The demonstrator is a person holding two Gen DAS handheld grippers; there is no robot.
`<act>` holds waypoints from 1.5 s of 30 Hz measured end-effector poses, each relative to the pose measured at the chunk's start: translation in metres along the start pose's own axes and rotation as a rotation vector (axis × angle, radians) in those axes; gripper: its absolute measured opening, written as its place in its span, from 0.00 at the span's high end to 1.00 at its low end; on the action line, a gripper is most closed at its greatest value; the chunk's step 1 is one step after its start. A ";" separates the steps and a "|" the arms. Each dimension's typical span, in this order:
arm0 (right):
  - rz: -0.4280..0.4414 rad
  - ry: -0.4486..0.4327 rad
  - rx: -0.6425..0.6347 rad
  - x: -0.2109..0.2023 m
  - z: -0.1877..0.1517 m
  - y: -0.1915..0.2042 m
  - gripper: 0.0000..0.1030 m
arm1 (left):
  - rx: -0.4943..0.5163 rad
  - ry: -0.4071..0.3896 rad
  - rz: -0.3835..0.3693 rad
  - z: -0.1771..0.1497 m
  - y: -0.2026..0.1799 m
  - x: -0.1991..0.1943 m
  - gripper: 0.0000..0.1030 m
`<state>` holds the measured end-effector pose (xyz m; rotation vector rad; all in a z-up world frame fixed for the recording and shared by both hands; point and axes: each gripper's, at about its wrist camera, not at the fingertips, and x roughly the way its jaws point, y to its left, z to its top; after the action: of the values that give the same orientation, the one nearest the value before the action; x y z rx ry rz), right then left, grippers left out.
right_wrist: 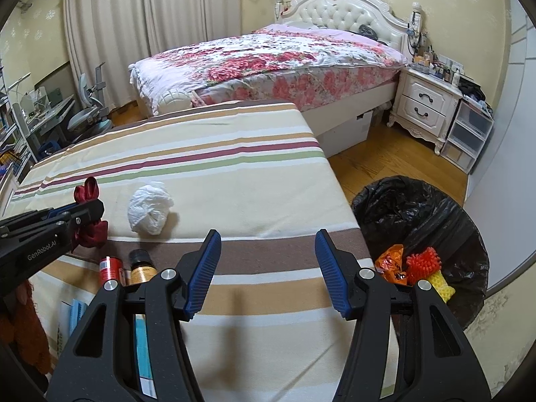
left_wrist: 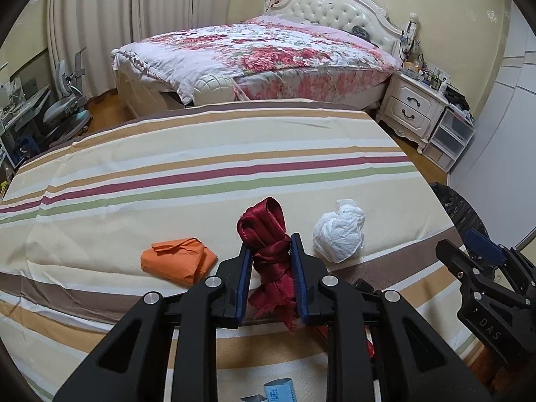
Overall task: Collect trash
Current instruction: 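Grasp the white tissue with the right gripper while the left gripper holds the dark red cloth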
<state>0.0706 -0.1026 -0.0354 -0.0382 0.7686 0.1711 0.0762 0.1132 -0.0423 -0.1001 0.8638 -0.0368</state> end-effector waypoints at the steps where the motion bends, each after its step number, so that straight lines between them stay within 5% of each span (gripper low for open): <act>1: 0.005 -0.001 -0.008 0.000 0.002 0.004 0.45 | -0.002 -0.007 0.006 0.001 0.003 -0.002 0.77; 15: 0.094 0.007 -0.114 0.013 0.019 0.068 0.45 | -0.057 -0.092 0.144 -0.004 0.066 -0.036 0.77; 25: 0.100 0.067 -0.156 0.038 0.021 0.094 0.45 | -0.129 -0.083 0.201 -0.013 0.107 -0.037 0.77; 27: 0.093 0.081 -0.166 0.041 0.019 0.096 0.52 | -0.133 -0.081 0.200 -0.015 0.108 -0.036 0.77; 29: 0.098 0.104 -0.171 0.045 0.018 0.098 0.71 | -0.130 -0.078 0.196 -0.017 0.107 -0.036 0.77; 37: 0.100 0.069 -0.158 0.026 0.016 0.089 0.75 | -0.110 -0.089 0.174 -0.019 0.094 -0.038 0.77; 45: 0.058 0.003 -0.085 -0.014 0.014 0.039 0.75 | -0.077 -0.130 0.120 -0.015 0.061 -0.051 0.77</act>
<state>0.0642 -0.0649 -0.0144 -0.0965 0.7659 0.2587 0.0317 0.1768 -0.0197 -0.1210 0.7403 0.1143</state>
